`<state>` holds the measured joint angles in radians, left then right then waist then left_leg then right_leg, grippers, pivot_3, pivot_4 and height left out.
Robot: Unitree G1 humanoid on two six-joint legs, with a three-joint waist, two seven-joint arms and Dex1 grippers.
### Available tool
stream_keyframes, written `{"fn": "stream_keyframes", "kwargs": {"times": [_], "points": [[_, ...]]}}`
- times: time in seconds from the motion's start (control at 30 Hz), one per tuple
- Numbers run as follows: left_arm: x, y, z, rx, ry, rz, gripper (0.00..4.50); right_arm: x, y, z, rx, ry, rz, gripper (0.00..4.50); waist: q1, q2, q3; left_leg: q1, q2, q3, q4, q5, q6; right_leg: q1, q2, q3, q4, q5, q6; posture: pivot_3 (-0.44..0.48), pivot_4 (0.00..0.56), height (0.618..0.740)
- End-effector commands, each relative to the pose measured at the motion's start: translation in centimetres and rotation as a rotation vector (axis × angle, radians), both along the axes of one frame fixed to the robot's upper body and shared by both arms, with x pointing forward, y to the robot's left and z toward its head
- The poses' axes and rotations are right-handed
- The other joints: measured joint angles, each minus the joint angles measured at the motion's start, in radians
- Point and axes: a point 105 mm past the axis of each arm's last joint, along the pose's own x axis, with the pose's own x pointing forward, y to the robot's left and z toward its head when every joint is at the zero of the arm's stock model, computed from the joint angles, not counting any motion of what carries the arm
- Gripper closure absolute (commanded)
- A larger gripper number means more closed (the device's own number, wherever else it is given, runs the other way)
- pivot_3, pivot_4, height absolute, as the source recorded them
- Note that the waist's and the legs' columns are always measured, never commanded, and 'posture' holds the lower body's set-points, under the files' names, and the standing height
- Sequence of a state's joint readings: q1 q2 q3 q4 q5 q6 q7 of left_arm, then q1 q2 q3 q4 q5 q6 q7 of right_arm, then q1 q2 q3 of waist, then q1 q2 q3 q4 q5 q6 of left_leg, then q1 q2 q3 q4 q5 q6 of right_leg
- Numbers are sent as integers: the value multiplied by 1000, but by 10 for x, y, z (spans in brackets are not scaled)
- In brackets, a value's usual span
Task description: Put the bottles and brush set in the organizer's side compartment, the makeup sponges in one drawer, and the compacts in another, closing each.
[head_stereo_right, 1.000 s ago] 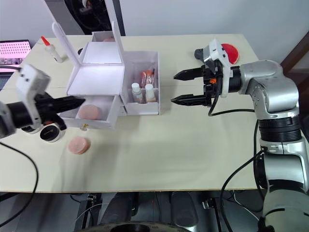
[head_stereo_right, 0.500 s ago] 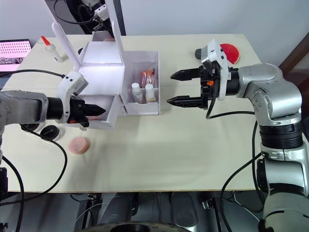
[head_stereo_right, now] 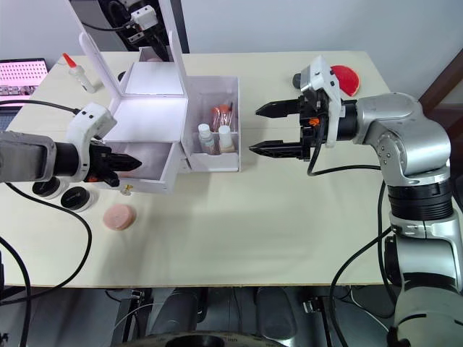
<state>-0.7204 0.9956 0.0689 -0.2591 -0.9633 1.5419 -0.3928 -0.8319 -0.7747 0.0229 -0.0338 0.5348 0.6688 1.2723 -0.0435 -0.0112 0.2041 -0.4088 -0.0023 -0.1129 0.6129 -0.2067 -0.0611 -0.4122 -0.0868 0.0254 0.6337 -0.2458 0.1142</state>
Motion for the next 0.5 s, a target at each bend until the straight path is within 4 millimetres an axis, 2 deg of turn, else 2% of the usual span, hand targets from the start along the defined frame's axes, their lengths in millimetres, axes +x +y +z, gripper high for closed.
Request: {"fn": "stream_keyframes", "kwargs": {"times": [0.03,0.17,0.23,0.33,0.43,0.5], "points": [[2,-4,37,-78,-166,-15,4488,-2,1,14,13,-59,22,0,0,0,0,0,0,0,0,0,0,0,0,0,0,0,0,0,150,740],[-11,-4,60,-142,-312,-56,4488,-2,-1,15,12,-46,27,0,-3,0,0,0,0,0,0,0,0,0,0,0,0,0,0,0,150,740],[-19,1,75,-142,-486,-60,4488,-2,-3,16,14,-16,36,0,-6,0,0,0,0,0,-1,0,0,-1,0,0,0,0,0,0,150,740],[-36,16,78,-160,-584,-32,4488,-1,-5,19,30,20,36,0,-2,0,0,0,0,1,-2,0,0,-2,-1,1,0,0,0,0,150,740],[-68,43,68,-301,-553,14,3592,-1,-7,21,18,17,56,0,-3,0,0,0,0,2,-2,0,0,-2,-1,1,0,0,0,0,150,740],[-82,52,65,-329,-567,37,2643,-1,-8,22,22,16,61,0,-2,0,0,0,0,2,-2,0,0,-2,-1,1,-1,-2,-4,0,150,740]]}}
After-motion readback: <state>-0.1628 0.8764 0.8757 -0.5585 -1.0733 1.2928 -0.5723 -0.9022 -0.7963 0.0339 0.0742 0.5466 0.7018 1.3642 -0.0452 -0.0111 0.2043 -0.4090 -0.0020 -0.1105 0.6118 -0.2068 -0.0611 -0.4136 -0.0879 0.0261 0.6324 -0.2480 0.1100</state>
